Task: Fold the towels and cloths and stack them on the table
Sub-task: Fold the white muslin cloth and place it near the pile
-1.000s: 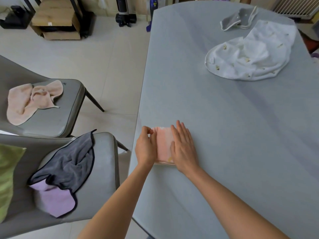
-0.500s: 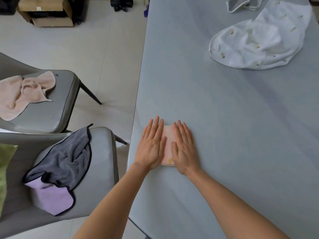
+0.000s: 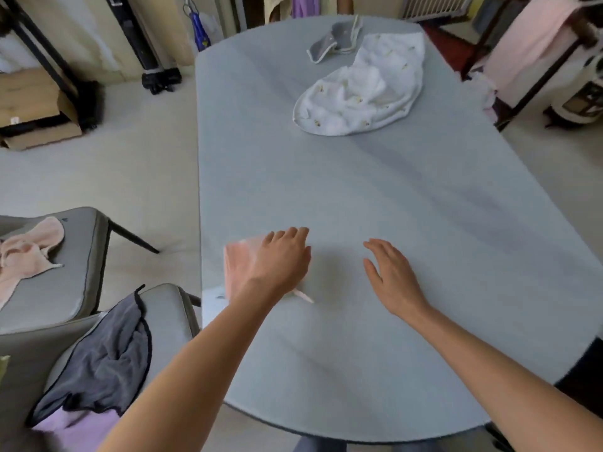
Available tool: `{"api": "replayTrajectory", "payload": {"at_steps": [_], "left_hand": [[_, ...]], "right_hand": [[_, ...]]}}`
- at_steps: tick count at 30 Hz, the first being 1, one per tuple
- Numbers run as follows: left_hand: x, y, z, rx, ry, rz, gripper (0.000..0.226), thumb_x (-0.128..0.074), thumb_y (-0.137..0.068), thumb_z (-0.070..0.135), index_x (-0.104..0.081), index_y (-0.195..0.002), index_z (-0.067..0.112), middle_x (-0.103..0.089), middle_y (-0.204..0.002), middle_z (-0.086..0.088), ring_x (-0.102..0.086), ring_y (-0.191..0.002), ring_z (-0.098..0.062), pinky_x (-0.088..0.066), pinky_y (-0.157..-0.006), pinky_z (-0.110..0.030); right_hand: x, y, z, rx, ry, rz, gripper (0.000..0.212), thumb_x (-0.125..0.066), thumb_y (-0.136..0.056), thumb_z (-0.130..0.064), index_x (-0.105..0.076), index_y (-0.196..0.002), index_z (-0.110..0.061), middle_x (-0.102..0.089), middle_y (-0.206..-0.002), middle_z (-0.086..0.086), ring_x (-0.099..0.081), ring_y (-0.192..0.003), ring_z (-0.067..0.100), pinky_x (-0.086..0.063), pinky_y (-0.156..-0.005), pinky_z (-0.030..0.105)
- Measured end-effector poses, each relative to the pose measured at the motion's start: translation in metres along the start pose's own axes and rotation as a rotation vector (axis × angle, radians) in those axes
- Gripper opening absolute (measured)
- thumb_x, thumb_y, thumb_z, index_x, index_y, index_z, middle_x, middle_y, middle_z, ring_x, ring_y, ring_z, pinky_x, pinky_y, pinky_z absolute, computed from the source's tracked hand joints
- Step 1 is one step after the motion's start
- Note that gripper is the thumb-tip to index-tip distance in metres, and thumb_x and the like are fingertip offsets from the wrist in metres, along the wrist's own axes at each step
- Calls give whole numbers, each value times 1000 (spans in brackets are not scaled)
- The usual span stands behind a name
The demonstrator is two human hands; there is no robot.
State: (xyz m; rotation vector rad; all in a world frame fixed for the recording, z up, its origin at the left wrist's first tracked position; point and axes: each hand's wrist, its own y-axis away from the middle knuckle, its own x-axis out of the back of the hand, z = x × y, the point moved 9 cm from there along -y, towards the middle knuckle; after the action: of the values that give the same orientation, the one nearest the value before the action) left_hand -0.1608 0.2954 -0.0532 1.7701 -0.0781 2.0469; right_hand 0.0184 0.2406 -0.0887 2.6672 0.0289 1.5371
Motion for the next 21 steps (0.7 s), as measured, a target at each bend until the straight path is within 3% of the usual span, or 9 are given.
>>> {"api": "replayTrajectory", "payload": {"at_steps": [4, 9, 11, 13, 17, 21], "left_hand": [[-13, 7, 121, -218, -4, -150, 35, -37, -101, 29, -46, -132, 17, -56, -127, -3, -54, -115, -25, -42, -90, -36], [-57, 38, 314, -536, -94, -308, 38, -36, -101, 31, -45, -135, 19, -55, -132, -1, -53, -120, -22, -46, -94, -37], [-76, 50, 372, -613, -131, -347, 40, -36, -101, 32, -43, -138, 20, -53, -136, -1, -52, -122, -23, -45, -96, -37], [-103, 68, 440, -676, -170, -377, 39, -35, -101, 32, -44, -137, 19, -53, -134, -3, -53, -120, -24, -44, -95, -37], [-160, 118, 586, -733, -156, -492, 36, -40, -100, 31, -47, -134, 20, -57, -128, -5, -58, -111, -24, -48, -93, -36], [-198, 160, 695, -855, -158, -555, 40, -43, -100, 32, -44, -138, 19, -53, -133, -4, -56, -116, -23, -49, -94, -36]], "right_hand": [[61, 68, 99, -259, -9, 15, 35, -41, -101, -25, -50, -130, -10, -52, -131, 5, -52, -120, 23, -42, -96, 35], [138, 214, 247, -599, 23, 28, 26, -42, -100, -25, -55, -118, -11, -61, -119, 7, -59, -106, 25, -50, -86, 40], [159, 270, 291, -679, 51, 52, 25, -45, -99, -25, -57, -117, -13, -62, -117, 5, -60, -104, 22, -51, -84, 33], [185, 338, 339, -780, 88, 77, 27, -48, -98, -24, -56, -122, -14, -60, -120, 3, -59, -108, 20, -48, -85, 28], [244, 467, 440, -922, 252, 104, 36, -55, -93, -22, -53, -127, -12, -56, -128, 6, -49, -119, 22, -41, -97, 32], [267, 553, 507, -1051, 243, 37, 54, -60, -90, -23, -40, -138, -14, -37, -143, 7, -38, -129, 25, -39, -101, 35]]}}
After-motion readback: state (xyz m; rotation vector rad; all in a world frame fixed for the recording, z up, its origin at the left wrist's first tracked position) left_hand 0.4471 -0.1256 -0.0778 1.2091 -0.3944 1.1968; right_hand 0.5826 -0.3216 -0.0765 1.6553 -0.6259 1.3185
